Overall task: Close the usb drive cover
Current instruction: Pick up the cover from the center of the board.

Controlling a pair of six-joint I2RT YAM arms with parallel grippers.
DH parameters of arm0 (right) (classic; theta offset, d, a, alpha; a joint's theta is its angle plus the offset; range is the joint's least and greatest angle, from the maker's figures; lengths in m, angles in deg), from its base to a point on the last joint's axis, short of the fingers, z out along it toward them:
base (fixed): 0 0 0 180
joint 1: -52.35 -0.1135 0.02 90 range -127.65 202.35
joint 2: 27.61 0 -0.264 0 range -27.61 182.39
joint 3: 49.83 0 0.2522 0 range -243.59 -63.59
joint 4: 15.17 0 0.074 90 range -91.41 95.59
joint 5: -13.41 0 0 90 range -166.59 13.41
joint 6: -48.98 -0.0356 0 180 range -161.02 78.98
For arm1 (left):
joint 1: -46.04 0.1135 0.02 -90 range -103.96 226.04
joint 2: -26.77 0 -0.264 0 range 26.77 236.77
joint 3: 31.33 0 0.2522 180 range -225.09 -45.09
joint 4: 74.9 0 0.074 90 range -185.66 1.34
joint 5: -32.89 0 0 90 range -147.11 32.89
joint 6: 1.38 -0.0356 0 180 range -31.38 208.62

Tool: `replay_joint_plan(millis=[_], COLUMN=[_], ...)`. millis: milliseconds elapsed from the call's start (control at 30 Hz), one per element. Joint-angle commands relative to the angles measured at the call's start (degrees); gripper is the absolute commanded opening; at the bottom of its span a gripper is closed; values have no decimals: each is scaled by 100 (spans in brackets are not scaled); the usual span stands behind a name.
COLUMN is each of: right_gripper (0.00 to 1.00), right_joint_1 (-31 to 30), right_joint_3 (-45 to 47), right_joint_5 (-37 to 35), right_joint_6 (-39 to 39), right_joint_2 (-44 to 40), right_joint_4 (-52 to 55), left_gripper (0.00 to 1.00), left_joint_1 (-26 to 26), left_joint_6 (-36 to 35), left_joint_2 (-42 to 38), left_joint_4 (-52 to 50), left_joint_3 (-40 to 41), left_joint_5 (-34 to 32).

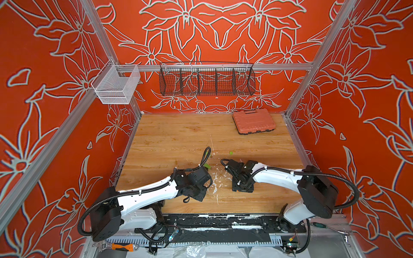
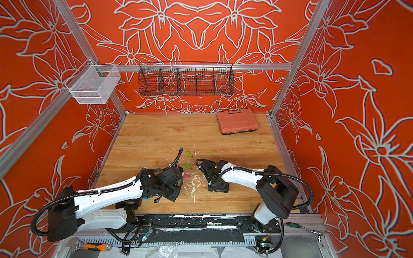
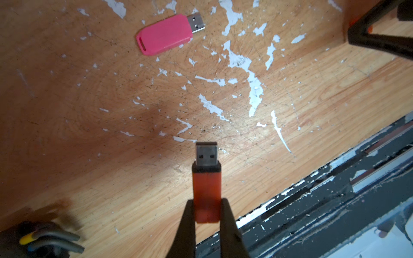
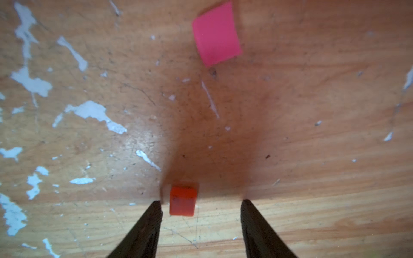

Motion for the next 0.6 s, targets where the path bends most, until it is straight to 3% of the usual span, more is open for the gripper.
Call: replay_joint_plan(millis=[0, 233, 567], right_gripper=[56, 51, 43], right_joint_1=[-52, -76, -86], right_joint_3=[52, 64, 332], right_joint_5=[-196, -77, -120], right_joint_6=[-341, -427, -621], right_joint_2=[-2, 195, 52], right_joint_4=[-261, -677, -362], left_gripper=[11, 11, 11], left_joint_1=[47, 43, 47], left_joint_6=[-22, -46, -58], left_joint_2=[-96, -85, -213], left_joint_4=[27, 54, 45], left_joint_3=[36, 72, 107], left_joint_5=[-33, -39, -24])
